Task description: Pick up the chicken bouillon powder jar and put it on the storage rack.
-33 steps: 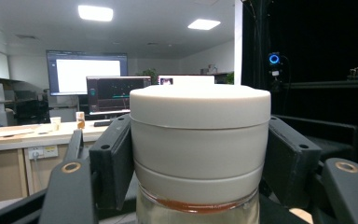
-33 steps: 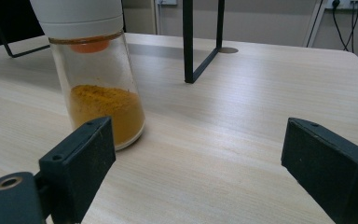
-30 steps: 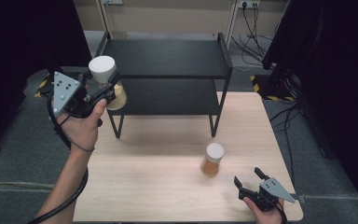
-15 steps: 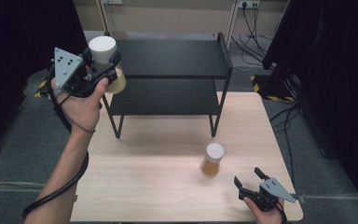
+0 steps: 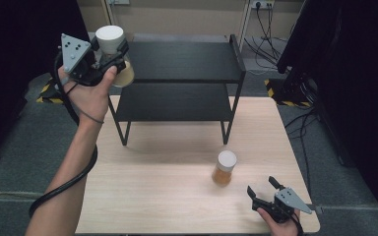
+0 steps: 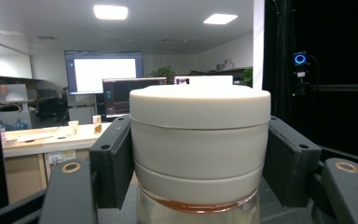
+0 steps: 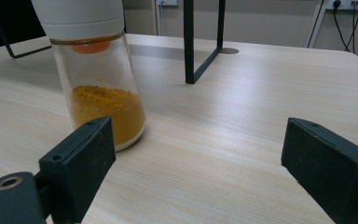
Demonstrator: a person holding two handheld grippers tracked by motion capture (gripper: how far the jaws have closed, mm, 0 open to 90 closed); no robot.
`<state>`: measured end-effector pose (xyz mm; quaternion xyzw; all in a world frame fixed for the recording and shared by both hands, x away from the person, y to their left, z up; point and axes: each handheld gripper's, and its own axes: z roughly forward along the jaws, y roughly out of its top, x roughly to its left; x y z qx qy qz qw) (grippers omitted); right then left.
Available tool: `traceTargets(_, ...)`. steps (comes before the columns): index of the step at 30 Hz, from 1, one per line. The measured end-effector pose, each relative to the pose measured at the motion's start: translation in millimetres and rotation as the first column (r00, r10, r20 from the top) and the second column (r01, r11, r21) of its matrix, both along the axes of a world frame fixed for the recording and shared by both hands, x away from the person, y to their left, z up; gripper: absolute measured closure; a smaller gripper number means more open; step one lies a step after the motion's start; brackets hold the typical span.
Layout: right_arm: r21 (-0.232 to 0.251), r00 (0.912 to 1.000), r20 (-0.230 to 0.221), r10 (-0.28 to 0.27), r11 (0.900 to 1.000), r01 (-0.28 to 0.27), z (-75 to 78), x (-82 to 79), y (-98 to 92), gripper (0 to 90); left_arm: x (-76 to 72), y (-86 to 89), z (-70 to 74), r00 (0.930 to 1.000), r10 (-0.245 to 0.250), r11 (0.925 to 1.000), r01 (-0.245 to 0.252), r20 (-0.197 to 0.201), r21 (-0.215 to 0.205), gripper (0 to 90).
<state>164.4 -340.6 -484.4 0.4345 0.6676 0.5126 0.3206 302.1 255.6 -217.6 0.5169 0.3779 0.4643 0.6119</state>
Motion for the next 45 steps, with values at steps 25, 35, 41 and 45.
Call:
traceTargets(25,0.007,1.0000,0.006,0.005,1.000,-0.005,-1.2,-0.2,-1.6,10.3,40.1,-12.6,1.3,0.9970,0.063,0.9980,-0.063,-0.045,0.006,34.0)
traceTargets(35,0.003,1.0000,0.005,0.006,1.000,-0.006,-0.9,-0.3,-1.1,10.3,43.6,-11.4,-0.9,0.9961,0.068,0.9977,-0.068,-0.057,-0.005,33.6)
traceTargets(41,0.007,1.0000,0.008,0.005,1.000,-0.005,-1.6,-0.6,-1.4,10.3,34.4,-17.6,10.7,0.9909,0.088,0.9961,-0.088,-0.102,-0.001,14.5)
traceTargets(45,0.000,1.0000,0.004,0.005,1.000,-0.005,-0.6,-0.2,-0.5,10.3,23.1,-20.7,14.9,0.9854,0.117,0.9931,-0.117,-0.124,0.009,8.2)
